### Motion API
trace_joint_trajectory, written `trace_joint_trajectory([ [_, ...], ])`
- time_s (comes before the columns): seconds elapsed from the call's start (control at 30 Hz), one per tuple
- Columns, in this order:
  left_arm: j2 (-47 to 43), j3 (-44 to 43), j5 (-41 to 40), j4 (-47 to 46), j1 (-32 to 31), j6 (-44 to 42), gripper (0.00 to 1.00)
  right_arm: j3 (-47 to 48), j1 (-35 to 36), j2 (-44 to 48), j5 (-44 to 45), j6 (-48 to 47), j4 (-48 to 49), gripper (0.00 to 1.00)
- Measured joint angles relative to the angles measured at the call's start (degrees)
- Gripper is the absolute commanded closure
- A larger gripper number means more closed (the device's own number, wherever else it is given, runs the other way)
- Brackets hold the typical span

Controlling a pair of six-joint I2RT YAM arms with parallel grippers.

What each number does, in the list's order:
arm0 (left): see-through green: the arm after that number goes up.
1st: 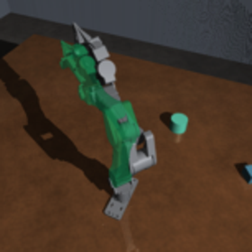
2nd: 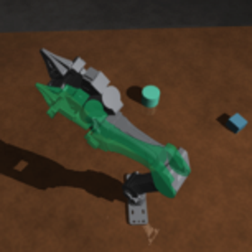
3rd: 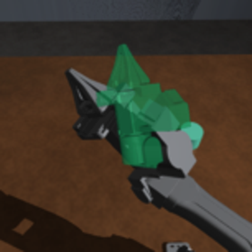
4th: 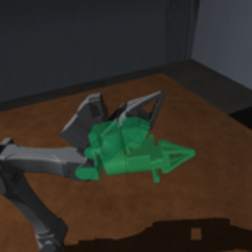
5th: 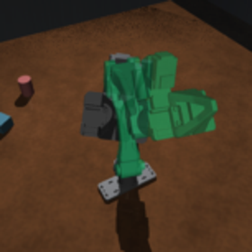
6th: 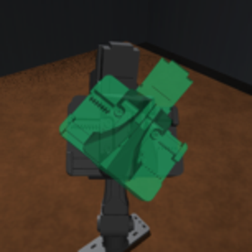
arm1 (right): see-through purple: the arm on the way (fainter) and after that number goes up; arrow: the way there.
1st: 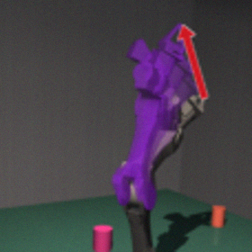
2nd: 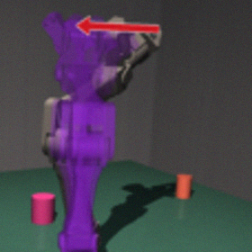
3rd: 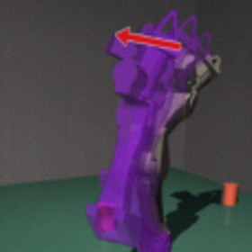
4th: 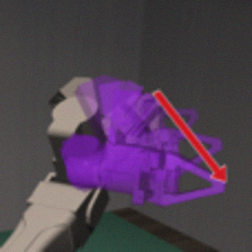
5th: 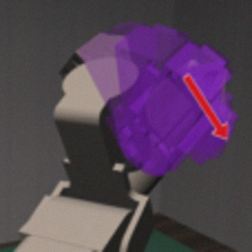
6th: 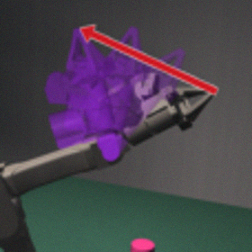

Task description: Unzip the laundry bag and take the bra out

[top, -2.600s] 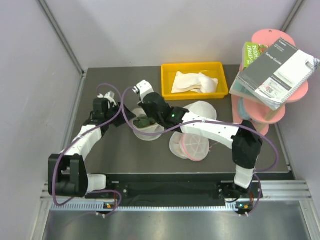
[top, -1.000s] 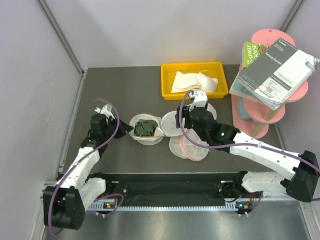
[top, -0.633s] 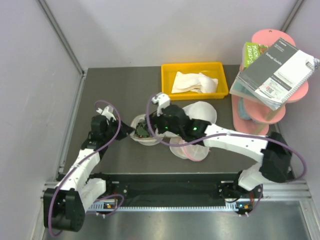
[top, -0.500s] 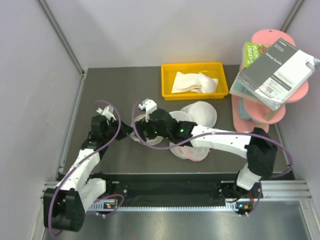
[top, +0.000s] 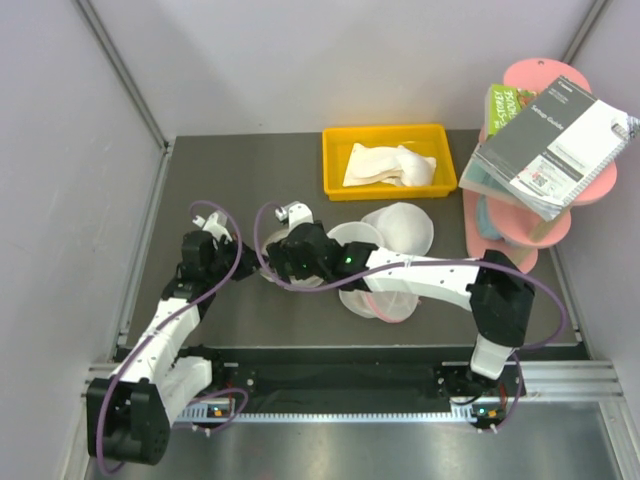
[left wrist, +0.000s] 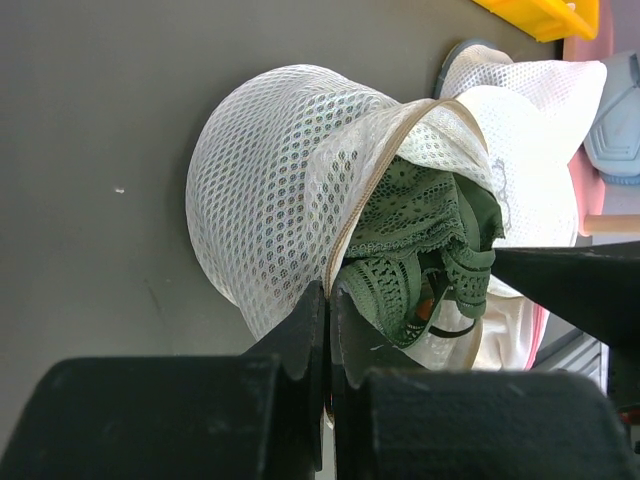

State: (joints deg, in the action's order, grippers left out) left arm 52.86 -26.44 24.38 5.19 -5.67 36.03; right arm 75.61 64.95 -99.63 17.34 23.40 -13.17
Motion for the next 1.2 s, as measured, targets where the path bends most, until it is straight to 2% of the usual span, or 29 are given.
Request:
trace_joint_trajectory([
  [0.2, 0.0, 0.0, 0.0, 0.0, 0.0, -0.2, 1.0, 2.1, -1.0, -3.4, 0.4, 1.0, -0.3, 0.13],
  [0.3, 0.0, 0.0, 0.0, 0.0, 0.0, -0.2, 1.0, 3.0, -1.6, -5.1, 0.4, 1.3, -0.2, 0.19],
  [0.33, 0.0, 0.0, 0.0, 0.0, 0.0, -0.2, 1.0, 3.2, -1.7, -5.6, 0.4, 1.3, -0.3, 0.3],
  [0.4, 0.0, 0.0, 0.0, 0.0, 0.0, -0.2, 1.0, 3.3, -1.9, -6.1, 0.5, 1.2, -0.3, 0.43],
  [0.43, 0.0, 0.0, 0.0, 0.0, 0.0, -0.2, 1.0, 3.4, -1.9, -6.3, 0.5, 1.1, -0.4, 0.58],
  [0.5, 0.0, 0.0, 0.0, 0.0, 0.0, -0.2, 1.0, 3.9, -2.0, -6.8, 0.7, 0.7, -0.6, 0.76],
  [0.53, 0.0, 0.0, 0.1, 0.0, 0.0, -0.2, 1.0, 4.0, -2.0, -7.0, 0.8, 0.8, -0.5, 0.92],
  [0.57, 0.0, 0.0, 0.1, 0.0, 0.0, -0.2, 1.0, 4.0, -2.0, -7.0, 0.9, 0.7, -0.6, 0.99],
  [0.9, -0.3, 0.0, -1.1, 1.0, 0.0, -0.2, 1.0, 3.7, -2.1, -5.7, 1.4, -2.5, -0.4, 1.0],
  [1.2, 1.4, 0.0, -2.5, 2.1, 0.0, 0.0, 1.0, -1.9, -2.1, 11.3, -0.3, -7.2, 0.4, 1.0],
])
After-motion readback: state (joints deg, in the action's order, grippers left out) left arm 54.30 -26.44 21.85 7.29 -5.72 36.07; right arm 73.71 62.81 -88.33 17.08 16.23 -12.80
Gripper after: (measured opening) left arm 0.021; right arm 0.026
